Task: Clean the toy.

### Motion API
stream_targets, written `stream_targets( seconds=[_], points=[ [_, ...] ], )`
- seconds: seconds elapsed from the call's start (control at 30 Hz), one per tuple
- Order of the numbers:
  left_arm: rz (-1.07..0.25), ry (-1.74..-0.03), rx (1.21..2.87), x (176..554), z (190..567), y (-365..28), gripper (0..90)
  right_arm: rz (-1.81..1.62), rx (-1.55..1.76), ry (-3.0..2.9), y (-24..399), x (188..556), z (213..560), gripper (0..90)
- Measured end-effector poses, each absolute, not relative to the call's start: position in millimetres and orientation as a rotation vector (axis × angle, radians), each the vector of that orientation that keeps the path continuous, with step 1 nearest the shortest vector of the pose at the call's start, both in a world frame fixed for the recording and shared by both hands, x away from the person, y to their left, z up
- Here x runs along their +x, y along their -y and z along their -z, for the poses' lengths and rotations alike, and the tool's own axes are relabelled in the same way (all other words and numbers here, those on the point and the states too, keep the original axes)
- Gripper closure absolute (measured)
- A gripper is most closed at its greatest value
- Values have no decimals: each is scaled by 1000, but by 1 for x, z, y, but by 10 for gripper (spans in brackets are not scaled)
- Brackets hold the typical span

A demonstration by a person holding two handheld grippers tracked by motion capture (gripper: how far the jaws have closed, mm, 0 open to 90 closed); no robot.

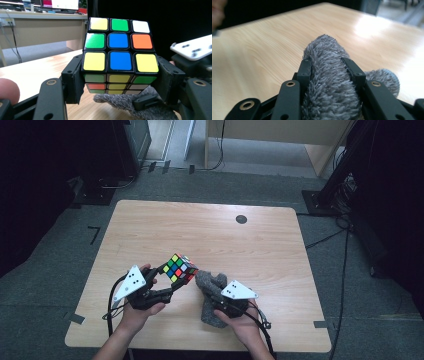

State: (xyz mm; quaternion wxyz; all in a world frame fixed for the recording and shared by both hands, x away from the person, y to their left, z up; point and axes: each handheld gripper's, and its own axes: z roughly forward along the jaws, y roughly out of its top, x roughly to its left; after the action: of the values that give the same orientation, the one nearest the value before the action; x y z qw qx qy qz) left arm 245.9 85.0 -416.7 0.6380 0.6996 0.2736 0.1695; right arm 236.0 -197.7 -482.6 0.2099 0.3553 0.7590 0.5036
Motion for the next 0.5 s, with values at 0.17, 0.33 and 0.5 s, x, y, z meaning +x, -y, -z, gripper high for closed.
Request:
stream_targets(
  seconds=[0.17, 0.33, 0.5],
  points=[
    [-386, -633, 1604, 247, 418, -86, 345, -1380, 1080, -2077, 209, 242, 483, 372],
    [-373, -643, 1611, 248, 419, -85, 345, -1425, 1029, -2016, 208, 236, 464, 190],
    [-282, -653, 1607, 251, 421, -81, 345, -1494, 863, -2039, 195, 222, 448, 148]
  ],
)
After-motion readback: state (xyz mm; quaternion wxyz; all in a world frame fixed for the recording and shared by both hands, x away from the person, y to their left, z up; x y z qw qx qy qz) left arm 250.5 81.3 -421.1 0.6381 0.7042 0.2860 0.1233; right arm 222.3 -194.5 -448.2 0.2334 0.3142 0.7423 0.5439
